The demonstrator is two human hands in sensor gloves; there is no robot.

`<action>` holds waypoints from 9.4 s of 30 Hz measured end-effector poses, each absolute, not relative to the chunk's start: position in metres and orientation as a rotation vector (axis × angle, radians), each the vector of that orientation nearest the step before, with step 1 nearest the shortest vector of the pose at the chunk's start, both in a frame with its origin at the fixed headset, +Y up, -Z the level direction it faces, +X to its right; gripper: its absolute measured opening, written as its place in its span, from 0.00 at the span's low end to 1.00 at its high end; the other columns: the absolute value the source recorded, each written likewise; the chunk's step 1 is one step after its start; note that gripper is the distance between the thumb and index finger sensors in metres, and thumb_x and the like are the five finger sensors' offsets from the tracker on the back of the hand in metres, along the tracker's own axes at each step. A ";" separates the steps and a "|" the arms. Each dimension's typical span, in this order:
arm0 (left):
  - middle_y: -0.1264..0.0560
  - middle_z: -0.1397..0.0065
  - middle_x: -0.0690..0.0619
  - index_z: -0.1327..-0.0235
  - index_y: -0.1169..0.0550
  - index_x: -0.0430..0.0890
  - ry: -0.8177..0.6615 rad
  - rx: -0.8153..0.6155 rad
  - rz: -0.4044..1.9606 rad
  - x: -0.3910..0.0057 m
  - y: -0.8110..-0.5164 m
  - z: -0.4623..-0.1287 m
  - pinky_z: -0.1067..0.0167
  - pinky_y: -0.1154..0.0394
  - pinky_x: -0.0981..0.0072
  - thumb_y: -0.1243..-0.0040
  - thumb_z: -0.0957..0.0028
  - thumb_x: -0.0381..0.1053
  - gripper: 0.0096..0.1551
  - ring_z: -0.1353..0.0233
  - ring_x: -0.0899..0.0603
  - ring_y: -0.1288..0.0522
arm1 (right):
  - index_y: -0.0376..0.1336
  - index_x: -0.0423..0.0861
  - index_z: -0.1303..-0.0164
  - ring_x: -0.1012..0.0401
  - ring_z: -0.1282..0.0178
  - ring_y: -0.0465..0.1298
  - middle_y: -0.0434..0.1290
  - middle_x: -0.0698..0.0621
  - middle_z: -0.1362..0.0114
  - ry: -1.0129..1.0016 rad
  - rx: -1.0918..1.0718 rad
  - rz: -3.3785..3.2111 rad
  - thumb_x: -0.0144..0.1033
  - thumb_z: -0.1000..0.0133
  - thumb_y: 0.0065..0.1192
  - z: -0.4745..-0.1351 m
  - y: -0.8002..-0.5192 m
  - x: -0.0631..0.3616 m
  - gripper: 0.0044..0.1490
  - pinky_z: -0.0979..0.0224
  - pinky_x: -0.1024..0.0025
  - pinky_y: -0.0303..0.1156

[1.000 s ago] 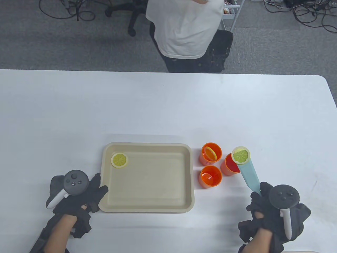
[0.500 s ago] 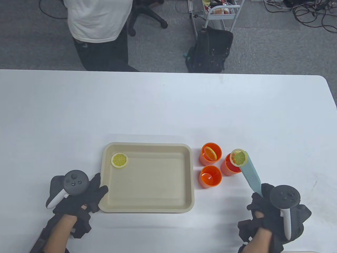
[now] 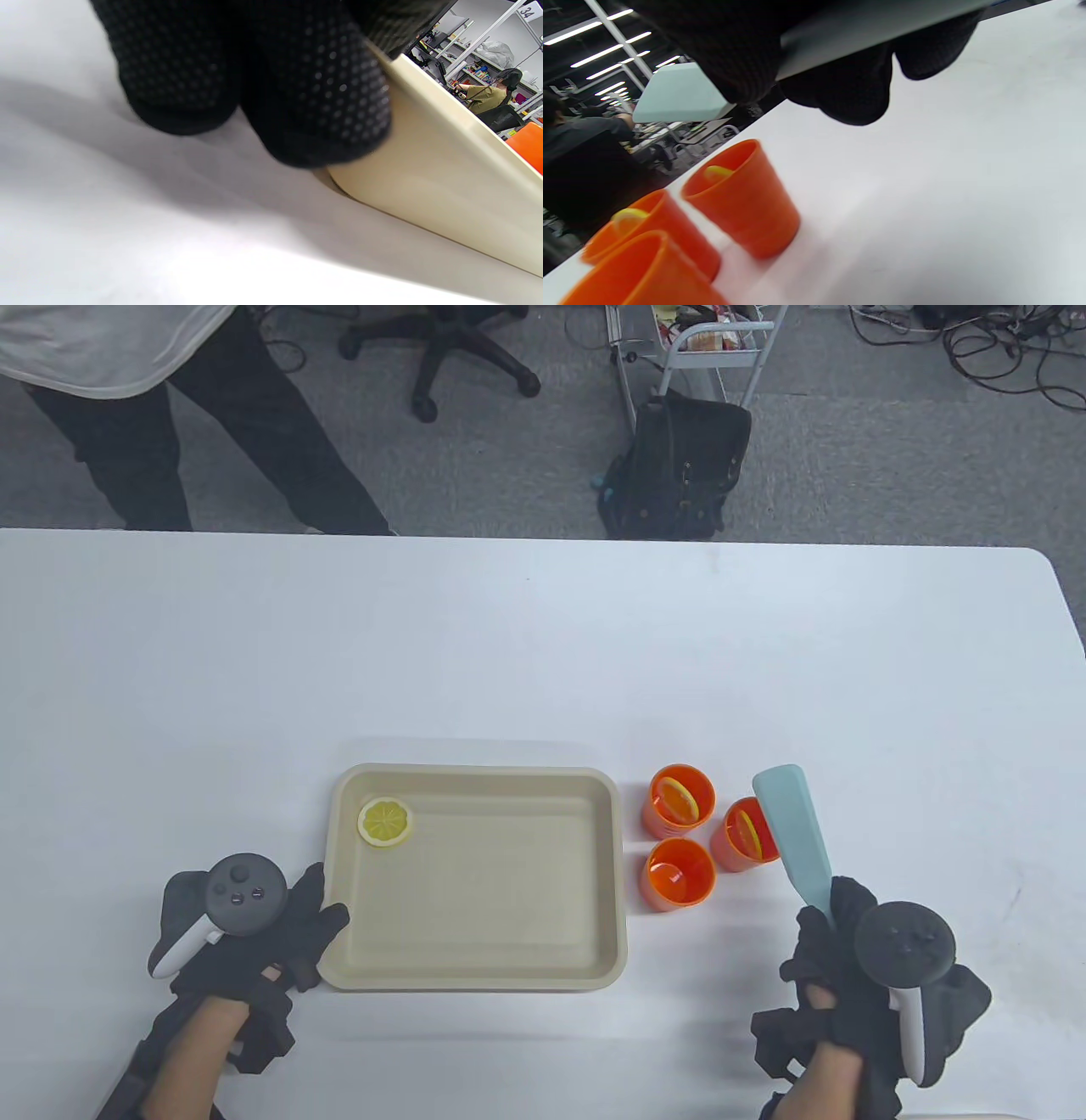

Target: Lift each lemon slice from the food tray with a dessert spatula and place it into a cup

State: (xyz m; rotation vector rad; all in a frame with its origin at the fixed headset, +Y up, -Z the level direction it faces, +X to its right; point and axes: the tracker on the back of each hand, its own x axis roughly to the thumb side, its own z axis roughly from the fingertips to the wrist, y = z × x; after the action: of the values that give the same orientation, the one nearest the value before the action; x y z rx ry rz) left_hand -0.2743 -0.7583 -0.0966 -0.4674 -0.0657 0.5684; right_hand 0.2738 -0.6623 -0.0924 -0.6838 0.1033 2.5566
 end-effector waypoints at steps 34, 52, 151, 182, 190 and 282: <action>0.17 0.52 0.52 0.23 0.41 0.31 -0.070 -0.474 0.568 -0.275 -0.759 -0.097 0.61 0.12 0.62 0.43 0.39 0.59 0.45 0.66 0.57 0.12 | 0.60 0.39 0.23 0.59 0.49 0.84 0.76 0.43 0.33 0.483 0.658 3.010 0.41 0.42 0.63 -0.105 -0.720 0.026 0.38 0.30 0.48 0.74; 0.17 0.52 0.51 0.23 0.41 0.30 -0.072 -0.474 0.560 -0.274 -0.759 -0.097 0.61 0.12 0.62 0.43 0.39 0.59 0.45 0.66 0.57 0.12 | 0.57 0.41 0.21 0.59 0.51 0.84 0.75 0.44 0.33 0.575 0.679 3.051 0.41 0.41 0.60 -0.113 -0.739 -0.002 0.38 0.30 0.48 0.74; 0.17 0.52 0.52 0.23 0.41 0.31 -0.065 -0.484 0.583 -0.275 -0.761 -0.095 0.61 0.12 0.62 0.43 0.39 0.60 0.45 0.66 0.58 0.12 | 0.68 0.46 0.29 0.54 0.50 0.85 0.79 0.45 0.39 0.309 -0.504 2.600 0.37 0.47 0.75 -0.077 -0.679 0.276 0.34 0.26 0.41 0.68; 0.17 0.52 0.52 0.23 0.41 0.30 -0.056 -0.478 0.565 -0.274 -0.760 -0.094 0.61 0.12 0.63 0.44 0.39 0.59 0.45 0.66 0.58 0.12 | 0.58 0.40 0.23 0.59 0.52 0.84 0.77 0.43 0.38 0.359 0.038 2.873 0.43 0.42 0.67 -0.094 -0.665 0.139 0.40 0.29 0.46 0.74; 0.17 0.52 0.52 0.23 0.41 0.30 -0.059 -0.482 0.567 -0.273 -0.760 -0.094 0.61 0.12 0.63 0.44 0.39 0.59 0.45 0.66 0.58 0.12 | 0.57 0.39 0.22 0.60 0.54 0.84 0.77 0.44 0.39 0.452 0.243 2.850 0.44 0.41 0.65 -0.100 -0.680 0.102 0.40 0.29 0.47 0.74; 0.66 0.09 0.48 0.14 0.55 0.60 -0.064 0.254 0.061 -0.267 -0.696 -0.060 0.30 0.74 0.24 0.46 0.48 0.78 0.56 0.14 0.33 0.70 | 0.38 0.56 0.12 0.41 0.11 0.27 0.34 0.47 0.08 -0.483 0.231 3.143 0.71 0.49 0.57 -0.070 -0.678 0.063 0.62 0.22 0.30 0.28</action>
State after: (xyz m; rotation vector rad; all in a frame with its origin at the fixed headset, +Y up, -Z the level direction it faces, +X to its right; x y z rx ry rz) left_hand -0.2665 -0.6964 -0.0596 0.2540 -0.0640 0.0609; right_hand 0.0629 -0.6778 -0.0700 0.2310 -0.4827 3.1428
